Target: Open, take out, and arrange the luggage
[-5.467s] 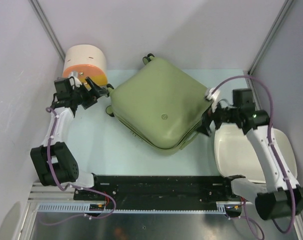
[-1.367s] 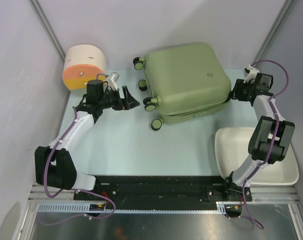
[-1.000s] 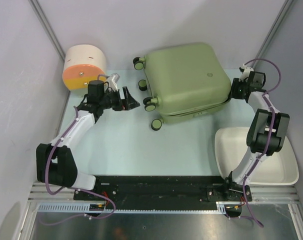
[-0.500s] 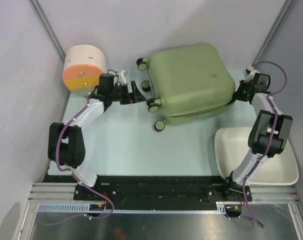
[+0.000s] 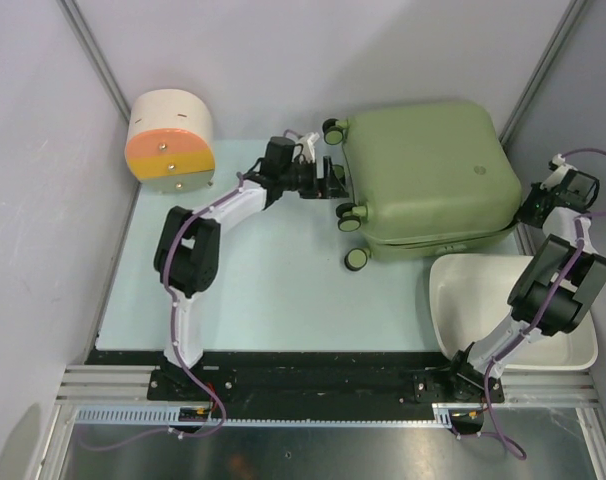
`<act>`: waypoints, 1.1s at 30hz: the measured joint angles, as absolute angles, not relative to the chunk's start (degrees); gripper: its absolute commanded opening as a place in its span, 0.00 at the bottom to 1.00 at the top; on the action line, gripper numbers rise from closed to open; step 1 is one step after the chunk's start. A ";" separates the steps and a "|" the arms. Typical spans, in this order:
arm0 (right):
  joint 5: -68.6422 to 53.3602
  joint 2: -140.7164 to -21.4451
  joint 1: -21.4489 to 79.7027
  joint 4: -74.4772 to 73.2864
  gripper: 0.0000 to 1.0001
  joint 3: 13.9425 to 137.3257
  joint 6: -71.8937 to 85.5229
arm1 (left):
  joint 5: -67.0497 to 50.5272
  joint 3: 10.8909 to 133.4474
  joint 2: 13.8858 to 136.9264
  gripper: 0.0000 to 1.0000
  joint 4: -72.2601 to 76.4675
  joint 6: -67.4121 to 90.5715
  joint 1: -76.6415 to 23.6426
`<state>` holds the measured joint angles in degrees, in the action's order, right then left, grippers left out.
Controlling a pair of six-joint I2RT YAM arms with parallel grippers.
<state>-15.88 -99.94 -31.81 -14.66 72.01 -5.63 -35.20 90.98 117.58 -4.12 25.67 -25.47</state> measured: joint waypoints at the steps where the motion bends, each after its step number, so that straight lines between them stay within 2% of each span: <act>1: -15.88 -99.90 -32.42 -14.68 0.09 72.01 -6.00 | -35.20 92.40 118.89 0.86 -3.75 25.98 -25.85; 4: -15.99 -99.61 -33.39 -14.92 0.33 71.96 -6.39 | -35.18 95.79 121.56 0.87 -3.27 26.09 -26.48; 5: -16.08 -99.39 -33.50 -15.16 0.49 71.88 -6.48 | -35.18 96.27 121.86 0.88 -3.03 26.02 -26.52; 7: -15.62 -98.37 -33.89 -15.51 0.63 71.33 -6.70 | -35.20 96.33 121.82 0.92 -2.66 25.69 -26.28; 8: -14.90 -97.43 -34.48 -15.84 0.74 71.00 -7.68 | -35.18 96.33 121.64 0.93 -2.35 25.15 -25.98; 9: -14.92 -96.75 -34.92 -16.03 0.78 70.91 -7.57 | -35.16 96.07 121.23 0.94 -2.33 24.58 -25.56; 14: -15.94 -90.59 -36.01 -15.46 0.90 70.83 -9.28 | -35.46 88.47 112.51 0.96 -2.37 20.97 -20.49; 20: -21.74 -82.61 -35.07 -14.74 0.96 70.83 -12.82 | -37.10 76.09 93.32 1.00 -5.54 10.07 -14.94; 23: -26.63 -78.81 -33.26 -16.67 0.97 70.83 -16.47 | -38.76 70.94 85.10 1.00 -7.64 2.48 -18.37; 26: -31.35 -74.81 -30.52 -20.64 0.98 70.83 -20.91 | -38.70 68.55 81.93 1.00 -9.76 -4.54 -24.51; 33: -38.50 -67.94 -22.04 -32.21 0.97 70.83 -30.02 | -34.59 71.02 87.68 1.00 -13.45 -13.65 -35.38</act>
<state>-38.50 -67.94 -22.04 -32.21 70.83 -30.02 -34.59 71.02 87.68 -13.45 -13.65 -35.38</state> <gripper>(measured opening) 0.973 0.996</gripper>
